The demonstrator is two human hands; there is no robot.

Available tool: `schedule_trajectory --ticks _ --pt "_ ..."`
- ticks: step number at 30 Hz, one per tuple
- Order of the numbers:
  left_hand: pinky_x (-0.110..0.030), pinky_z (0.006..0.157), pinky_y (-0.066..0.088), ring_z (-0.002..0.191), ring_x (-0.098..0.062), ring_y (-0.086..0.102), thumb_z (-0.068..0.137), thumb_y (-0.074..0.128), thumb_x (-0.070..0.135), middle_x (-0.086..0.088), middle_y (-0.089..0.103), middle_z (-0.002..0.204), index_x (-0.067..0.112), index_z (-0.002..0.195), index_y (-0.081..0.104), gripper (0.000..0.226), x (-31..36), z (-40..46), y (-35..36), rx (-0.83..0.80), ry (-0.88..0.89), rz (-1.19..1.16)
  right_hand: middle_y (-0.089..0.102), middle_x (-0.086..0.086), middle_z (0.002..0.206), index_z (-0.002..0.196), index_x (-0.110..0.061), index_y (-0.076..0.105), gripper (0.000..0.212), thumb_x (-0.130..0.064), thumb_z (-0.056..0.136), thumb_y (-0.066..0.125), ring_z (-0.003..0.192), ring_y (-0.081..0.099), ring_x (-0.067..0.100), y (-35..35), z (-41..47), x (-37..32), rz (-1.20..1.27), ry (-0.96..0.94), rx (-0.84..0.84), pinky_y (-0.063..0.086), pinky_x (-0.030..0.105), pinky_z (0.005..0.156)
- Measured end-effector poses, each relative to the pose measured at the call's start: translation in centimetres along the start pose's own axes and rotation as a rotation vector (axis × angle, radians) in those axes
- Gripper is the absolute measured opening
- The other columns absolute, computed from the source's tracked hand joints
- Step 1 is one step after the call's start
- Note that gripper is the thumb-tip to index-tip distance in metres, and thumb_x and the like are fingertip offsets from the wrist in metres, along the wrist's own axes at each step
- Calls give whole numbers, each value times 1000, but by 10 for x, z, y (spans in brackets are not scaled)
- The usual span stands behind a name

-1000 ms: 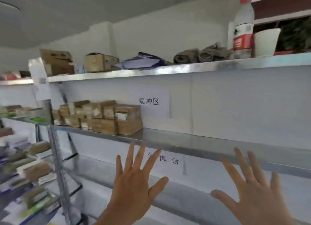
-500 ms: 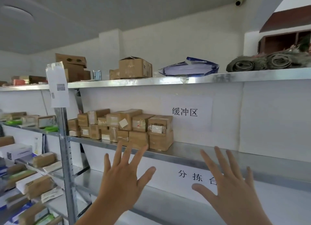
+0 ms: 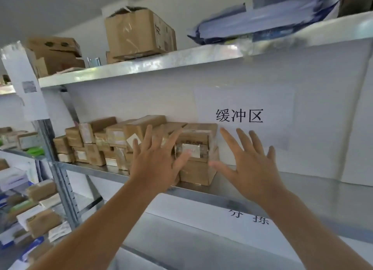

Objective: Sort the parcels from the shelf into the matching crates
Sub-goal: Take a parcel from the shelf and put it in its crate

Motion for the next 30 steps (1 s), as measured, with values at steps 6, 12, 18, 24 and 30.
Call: schedule_trajectory --ticks 6,12,18,24,30 --pt "-66 125 17 162 -35 6 91 -6 84 1 30 171 51 163 7 80 -10 48 40 11 64 -23 26 1 169 158 -53 -14 95 -98 76 -1 158 18 30 34 60 -18 64 -7 -34 27 69 117" --pt "-52 125 23 160 -26 15 100 10 73 9 60 150 46 162 14 67 -12 61 54 -9 152 -271 65 -7 125 151 -50 16 80 -90 82 21 116 61 24 45 78 -35 225 82 -55 47 55 101" --pt "-49 122 28 150 -20 32 100 13 69 9 68 135 38 136 51 60 -15 65 44 80 229 -437 63 -16 120 142 -43 41 62 -78 92 34 112 63 18 29 61 -48 378 176 57 49 49 103" --pt "-44 100 45 128 -22 54 103 24 61 9 69 101 31 91 59 47 2 57 22 206 315 -628 68 -16 120 115 -34 52 22 -51 102 50 112 65 13 0 17 -44 467 273 339 54 40 85" --pt "-26 64 44 88 -11 64 109 40 38 9 63 106 37 136 41 26 57 22 2 46 329 -1138 55 -17 128 151 -53 25 82 -19 95 75 103 64 5 -46 -48 -20 470 344 495 62 28 74"
Point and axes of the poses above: each hand's wrist, its own z-axis towards the middle knuckle, its own y-axis out of the palm, x = y × z, the point moved 4 cm from there along z, towards the middle knuckle
